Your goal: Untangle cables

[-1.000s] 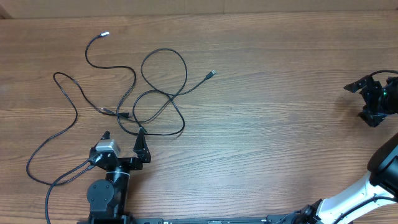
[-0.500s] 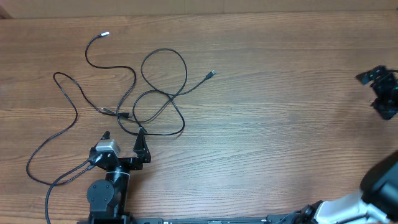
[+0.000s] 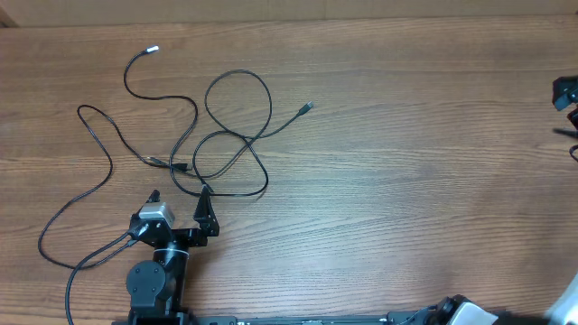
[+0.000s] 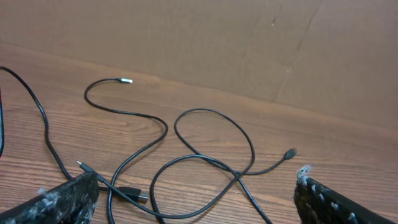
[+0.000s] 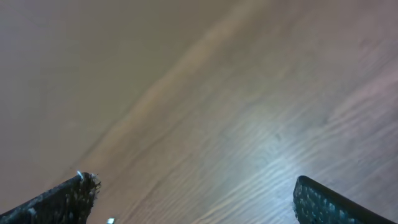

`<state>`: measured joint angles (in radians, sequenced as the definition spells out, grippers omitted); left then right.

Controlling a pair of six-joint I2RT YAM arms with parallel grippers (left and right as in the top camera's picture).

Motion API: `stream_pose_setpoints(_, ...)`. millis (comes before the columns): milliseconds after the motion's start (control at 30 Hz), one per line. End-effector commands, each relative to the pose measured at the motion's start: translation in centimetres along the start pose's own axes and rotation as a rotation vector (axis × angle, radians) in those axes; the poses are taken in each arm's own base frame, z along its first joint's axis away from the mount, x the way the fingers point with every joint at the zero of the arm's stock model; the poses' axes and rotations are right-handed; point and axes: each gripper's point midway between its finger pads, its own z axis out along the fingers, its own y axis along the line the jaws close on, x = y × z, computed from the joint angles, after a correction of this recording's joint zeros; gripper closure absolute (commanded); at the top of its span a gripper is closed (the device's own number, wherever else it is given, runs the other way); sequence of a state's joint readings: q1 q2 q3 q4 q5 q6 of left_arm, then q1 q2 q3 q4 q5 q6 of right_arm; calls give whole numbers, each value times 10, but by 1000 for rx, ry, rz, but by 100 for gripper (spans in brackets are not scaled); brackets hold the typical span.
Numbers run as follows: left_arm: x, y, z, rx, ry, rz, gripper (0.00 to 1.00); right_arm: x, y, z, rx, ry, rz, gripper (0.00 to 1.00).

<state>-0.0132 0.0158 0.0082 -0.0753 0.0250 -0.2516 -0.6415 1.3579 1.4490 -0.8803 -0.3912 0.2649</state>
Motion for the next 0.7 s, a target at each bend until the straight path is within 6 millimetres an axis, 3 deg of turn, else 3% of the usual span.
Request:
stream_pose_setpoints(0,-1,1,0,-7,-8,27,0,7,58,-33,-113,-55,-119,0)
stream_pose_setpoints(167,-1,1,0,-7,-8,27,1,59,146,-59,-326,4,-299,0)
stream_pose_setpoints(267,-1,1,0,-7,-8,27,0,82,176,-84,-372,-28,-391,0)
stream_pose_setpoints(467,-1,1,0,-7,-8,27,0,96,195,-144,-428,-154,-471,0)
stream_pose_setpoints(567,-1,1,0,-8,-8,27,0,99,190,-171,-462,-188,-474,0)
stream_pose_setpoints(667,-1,1,0,-7,-8,27,0,102,183,-185,-468,-201,-473,0)
